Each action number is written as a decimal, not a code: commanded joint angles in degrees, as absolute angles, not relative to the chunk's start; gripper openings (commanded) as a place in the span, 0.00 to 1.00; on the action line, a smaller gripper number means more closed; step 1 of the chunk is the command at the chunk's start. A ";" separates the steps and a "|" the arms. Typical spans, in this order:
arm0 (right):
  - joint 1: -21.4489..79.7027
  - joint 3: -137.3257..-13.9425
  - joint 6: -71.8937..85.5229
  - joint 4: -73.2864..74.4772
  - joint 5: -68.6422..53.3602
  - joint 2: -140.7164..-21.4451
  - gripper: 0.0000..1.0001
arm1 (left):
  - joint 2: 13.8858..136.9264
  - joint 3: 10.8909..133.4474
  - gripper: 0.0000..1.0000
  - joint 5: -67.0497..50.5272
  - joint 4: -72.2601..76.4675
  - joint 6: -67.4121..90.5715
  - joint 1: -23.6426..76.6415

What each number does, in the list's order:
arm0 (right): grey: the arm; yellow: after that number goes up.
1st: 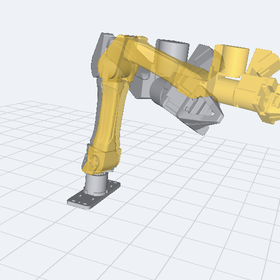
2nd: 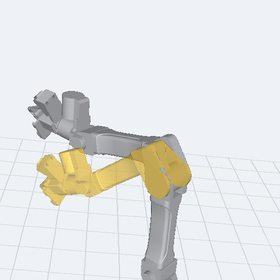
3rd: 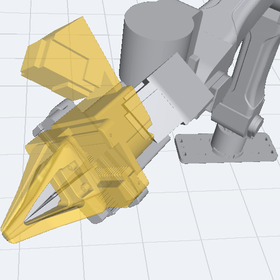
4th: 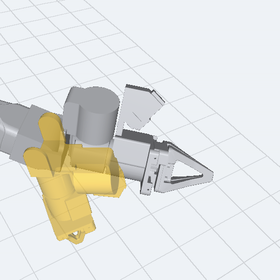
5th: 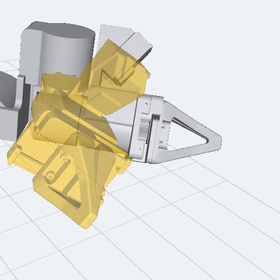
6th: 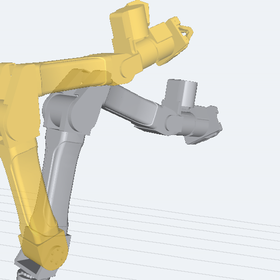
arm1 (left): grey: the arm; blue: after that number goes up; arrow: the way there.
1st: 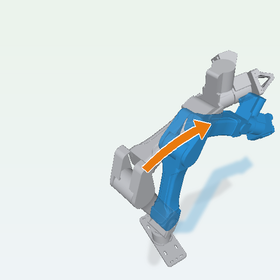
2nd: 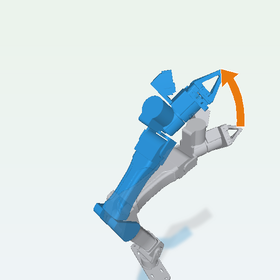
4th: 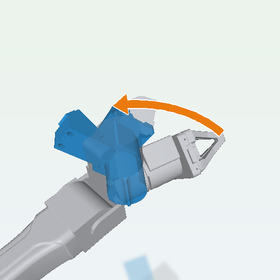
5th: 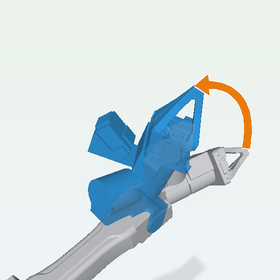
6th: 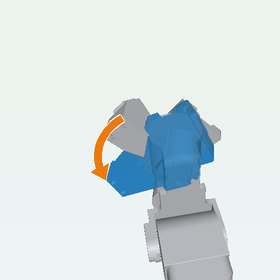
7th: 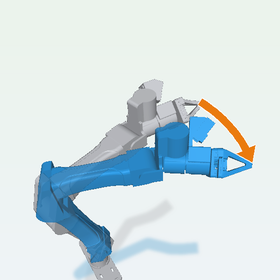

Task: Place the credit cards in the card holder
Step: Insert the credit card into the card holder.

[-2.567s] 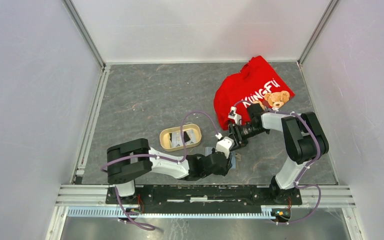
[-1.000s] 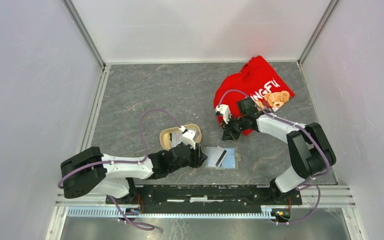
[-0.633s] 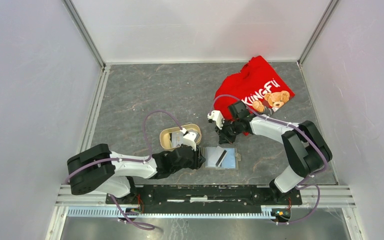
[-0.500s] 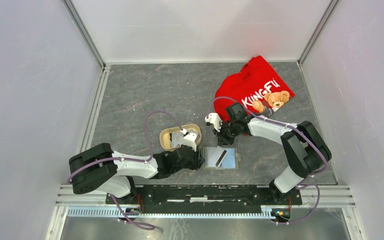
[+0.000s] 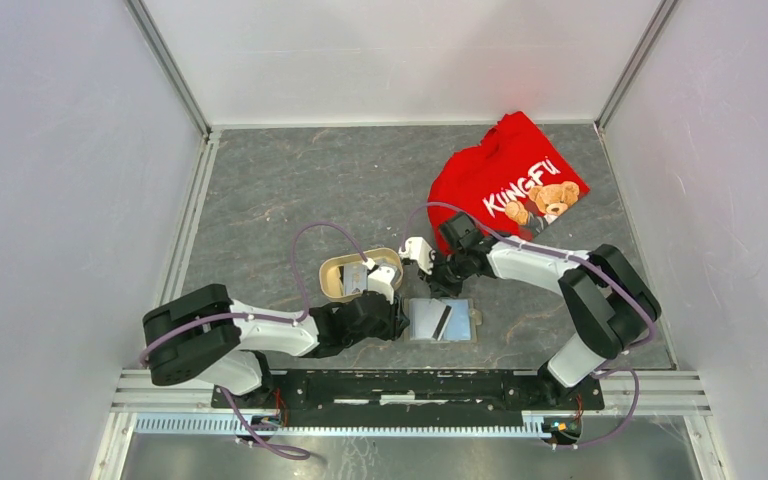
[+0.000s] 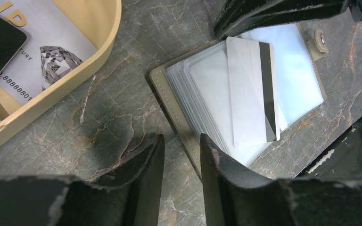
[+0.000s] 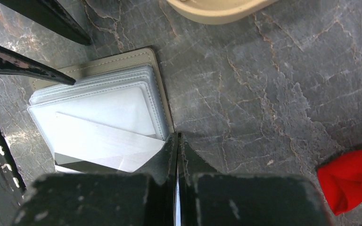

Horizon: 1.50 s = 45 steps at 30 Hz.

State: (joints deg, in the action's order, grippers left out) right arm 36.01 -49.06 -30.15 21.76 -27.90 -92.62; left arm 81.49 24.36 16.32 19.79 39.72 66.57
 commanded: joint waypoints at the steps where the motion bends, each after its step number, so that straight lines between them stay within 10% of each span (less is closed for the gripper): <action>1: 37.79 -50.60 -29.62 20.89 -24.67 -89.77 0.00 | 82.27 25.96 0.40 16.44 21.18 42.20 66.33; 45: 34.35 -47.07 -28.96 19.72 -26.61 -87.70 0.03 | 72.48 18.83 0.41 17.07 28.02 40.78 66.33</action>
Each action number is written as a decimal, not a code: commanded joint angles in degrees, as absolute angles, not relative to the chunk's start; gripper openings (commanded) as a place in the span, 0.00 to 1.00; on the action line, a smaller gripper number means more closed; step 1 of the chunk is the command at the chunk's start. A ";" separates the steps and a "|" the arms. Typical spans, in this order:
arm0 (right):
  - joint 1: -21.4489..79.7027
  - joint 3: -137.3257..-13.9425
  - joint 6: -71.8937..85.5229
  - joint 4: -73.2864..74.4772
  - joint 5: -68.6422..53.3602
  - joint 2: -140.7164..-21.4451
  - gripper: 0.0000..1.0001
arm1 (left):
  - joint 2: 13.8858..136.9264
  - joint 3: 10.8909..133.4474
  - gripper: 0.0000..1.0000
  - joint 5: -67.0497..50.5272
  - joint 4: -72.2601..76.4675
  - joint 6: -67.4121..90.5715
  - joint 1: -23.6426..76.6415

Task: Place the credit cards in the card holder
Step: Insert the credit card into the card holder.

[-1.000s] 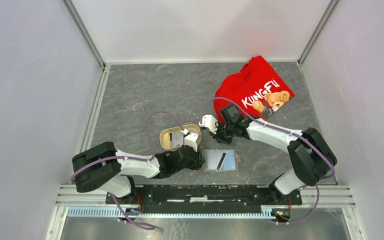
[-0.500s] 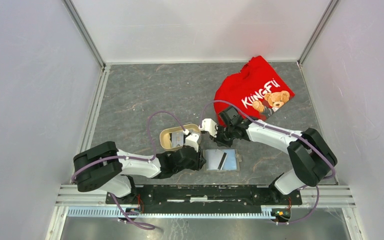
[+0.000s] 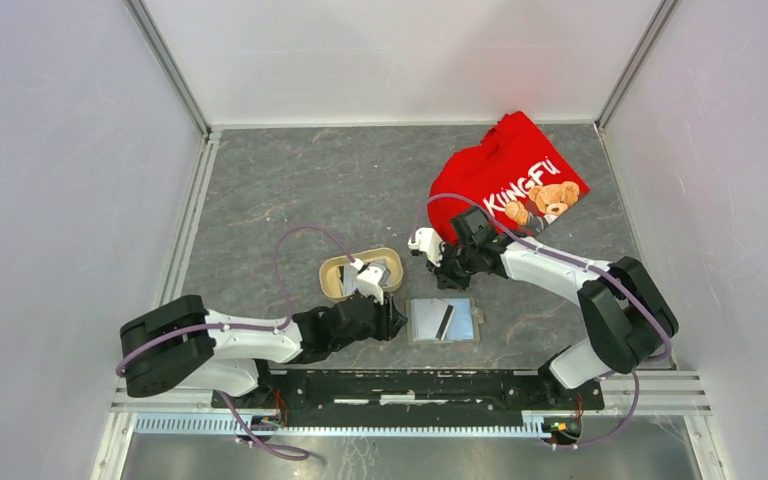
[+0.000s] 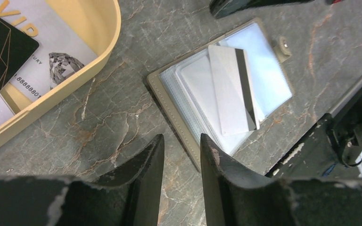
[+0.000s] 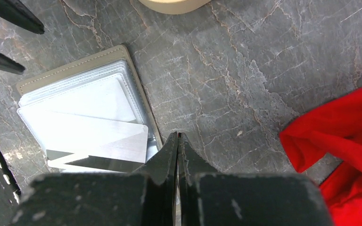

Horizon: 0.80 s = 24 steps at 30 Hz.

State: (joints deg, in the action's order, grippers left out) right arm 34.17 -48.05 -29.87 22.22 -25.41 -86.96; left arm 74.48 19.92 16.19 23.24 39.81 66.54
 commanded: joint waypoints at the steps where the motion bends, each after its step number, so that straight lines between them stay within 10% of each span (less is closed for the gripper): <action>1: 34.33 -46.95 -29.27 19.94 -27.07 -88.16 0.03 | 72.69 18.93 0.41 16.94 28.04 40.83 66.34; 24: 39.34 -46.42 -38.89 24.88 -36.99 -85.45 0.06 | 79.34 18.89 0.43 14.02 32.20 44.20 66.34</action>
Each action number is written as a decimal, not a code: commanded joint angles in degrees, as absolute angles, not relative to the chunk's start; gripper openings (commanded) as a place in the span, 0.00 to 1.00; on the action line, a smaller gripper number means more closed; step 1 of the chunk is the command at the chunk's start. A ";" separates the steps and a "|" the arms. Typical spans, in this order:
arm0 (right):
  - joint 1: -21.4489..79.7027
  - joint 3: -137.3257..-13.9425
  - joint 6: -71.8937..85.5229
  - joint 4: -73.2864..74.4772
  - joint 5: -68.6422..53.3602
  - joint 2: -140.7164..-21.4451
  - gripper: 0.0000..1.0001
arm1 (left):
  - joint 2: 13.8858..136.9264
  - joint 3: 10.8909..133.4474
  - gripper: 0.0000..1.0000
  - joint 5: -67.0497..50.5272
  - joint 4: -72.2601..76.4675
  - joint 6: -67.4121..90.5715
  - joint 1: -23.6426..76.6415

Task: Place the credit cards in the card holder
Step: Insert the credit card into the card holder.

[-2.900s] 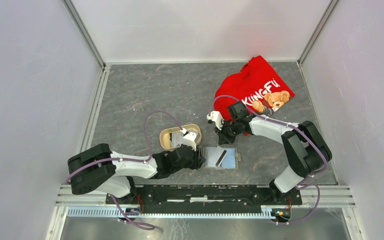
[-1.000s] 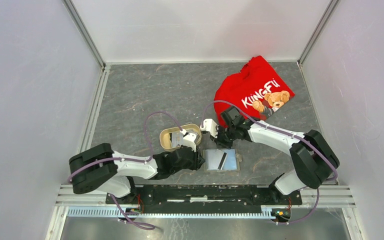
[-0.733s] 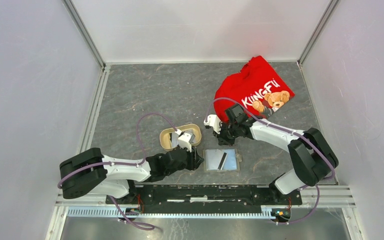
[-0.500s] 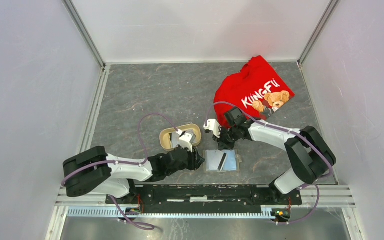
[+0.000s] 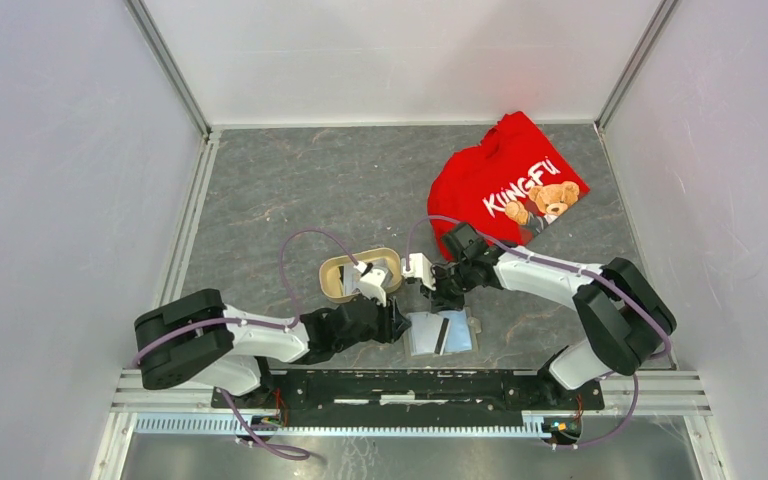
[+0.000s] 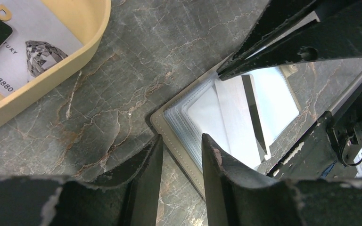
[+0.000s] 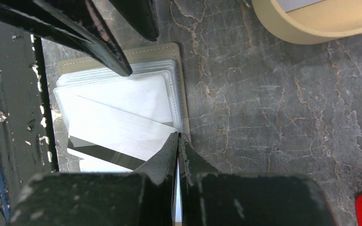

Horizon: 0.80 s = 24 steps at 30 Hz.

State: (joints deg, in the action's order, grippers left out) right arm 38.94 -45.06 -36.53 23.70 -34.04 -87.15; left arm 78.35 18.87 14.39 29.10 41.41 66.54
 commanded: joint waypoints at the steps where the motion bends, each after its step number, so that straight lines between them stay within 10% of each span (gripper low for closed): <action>1: 39.24 -46.85 -38.53 25.15 -37.00 -85.16 0.07 | 79.18 18.90 0.44 14.07 32.13 44.60 66.30; 13: 32.44 -46.74 -40.80 36.76 -44.11 -75.59 0.24 | 71.43 15.82 0.47 12.04 32.08 50.07 66.28; 24: 32.76 -39.37 -44.94 37.06 -37.61 -75.32 0.02 | 76.63 18.55 0.44 10.70 31.61 49.57 66.37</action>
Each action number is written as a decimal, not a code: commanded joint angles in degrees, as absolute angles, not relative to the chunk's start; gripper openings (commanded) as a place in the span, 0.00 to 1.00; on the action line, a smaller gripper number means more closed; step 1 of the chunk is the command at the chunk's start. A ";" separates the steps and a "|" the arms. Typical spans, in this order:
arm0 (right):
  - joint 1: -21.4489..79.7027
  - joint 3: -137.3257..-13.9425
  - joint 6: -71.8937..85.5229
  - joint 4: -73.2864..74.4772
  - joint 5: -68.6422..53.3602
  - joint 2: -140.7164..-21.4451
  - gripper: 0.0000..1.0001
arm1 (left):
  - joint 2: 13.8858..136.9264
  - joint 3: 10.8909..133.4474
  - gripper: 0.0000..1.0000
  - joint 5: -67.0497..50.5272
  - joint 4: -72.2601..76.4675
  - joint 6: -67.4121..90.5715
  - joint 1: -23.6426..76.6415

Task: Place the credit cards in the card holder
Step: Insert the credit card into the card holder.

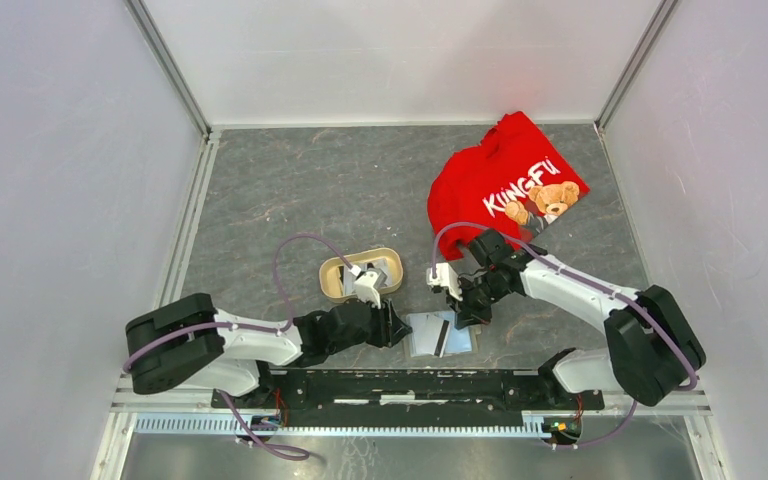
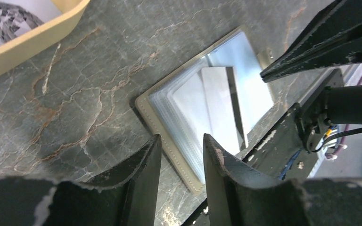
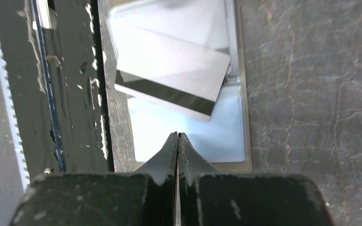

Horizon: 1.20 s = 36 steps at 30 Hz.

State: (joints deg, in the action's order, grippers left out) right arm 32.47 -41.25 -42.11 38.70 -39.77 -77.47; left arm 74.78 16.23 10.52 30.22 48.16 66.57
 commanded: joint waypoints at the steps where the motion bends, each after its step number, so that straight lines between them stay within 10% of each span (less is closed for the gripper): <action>1: 33.43 -39.33 -45.27 36.99 -37.03 -75.74 0.01 | 76.90 19.03 0.44 10.80 31.34 49.37 66.37; 36: 34.45 -45.24 -40.01 31.52 -35.95 -87.72 0.00 | 83.33 15.52 0.37 9.29 44.21 52.37 66.80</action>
